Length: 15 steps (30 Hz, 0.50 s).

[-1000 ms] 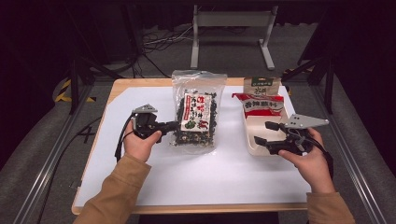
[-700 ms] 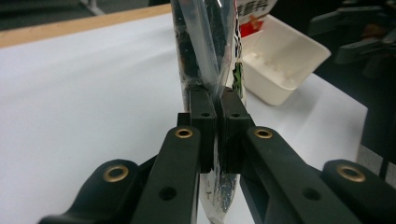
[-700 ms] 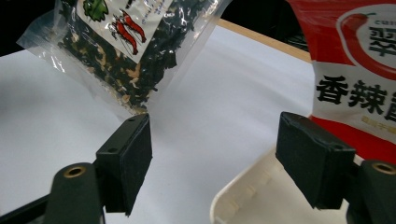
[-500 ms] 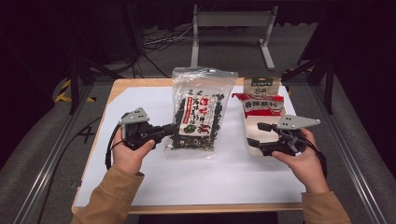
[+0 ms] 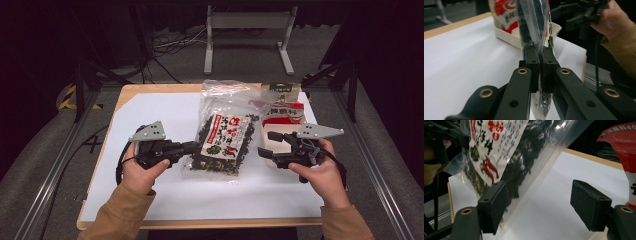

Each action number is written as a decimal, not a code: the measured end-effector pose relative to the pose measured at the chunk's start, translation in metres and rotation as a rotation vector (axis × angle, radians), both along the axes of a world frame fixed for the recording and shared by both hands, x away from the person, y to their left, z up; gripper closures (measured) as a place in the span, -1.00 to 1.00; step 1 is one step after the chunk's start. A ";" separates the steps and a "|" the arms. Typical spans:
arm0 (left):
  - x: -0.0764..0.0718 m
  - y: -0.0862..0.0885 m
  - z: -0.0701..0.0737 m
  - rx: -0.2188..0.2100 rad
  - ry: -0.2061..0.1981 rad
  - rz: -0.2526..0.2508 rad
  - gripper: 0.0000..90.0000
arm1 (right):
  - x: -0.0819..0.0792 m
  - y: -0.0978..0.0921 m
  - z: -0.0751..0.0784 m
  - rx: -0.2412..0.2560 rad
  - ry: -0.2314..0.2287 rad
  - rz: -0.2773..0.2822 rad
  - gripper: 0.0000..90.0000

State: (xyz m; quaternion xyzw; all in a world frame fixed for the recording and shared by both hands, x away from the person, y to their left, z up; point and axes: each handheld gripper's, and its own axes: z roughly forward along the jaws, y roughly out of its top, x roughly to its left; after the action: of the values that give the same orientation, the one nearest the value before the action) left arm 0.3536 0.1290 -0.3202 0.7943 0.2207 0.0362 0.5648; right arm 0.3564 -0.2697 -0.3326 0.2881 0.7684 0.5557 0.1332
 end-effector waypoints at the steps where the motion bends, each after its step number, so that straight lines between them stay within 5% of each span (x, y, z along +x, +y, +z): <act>1: -0.001 -0.003 0.000 -0.001 0.000 -0.023 0.94 | 0.000 0.000 0.000 0.006 0.002 0.002 -0.35; 15: -0.004 -0.021 -0.010 -0.031 -0.002 -0.136 0.93 | -0.004 0.011 -0.001 0.125 0.038 0.114 -0.27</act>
State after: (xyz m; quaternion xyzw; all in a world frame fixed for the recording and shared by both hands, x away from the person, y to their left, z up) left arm 0.3498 0.1076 -0.3300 0.7987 0.1663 -0.0051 0.5783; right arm 0.3524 -0.2591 -0.3334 0.2622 0.7498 0.6036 0.0684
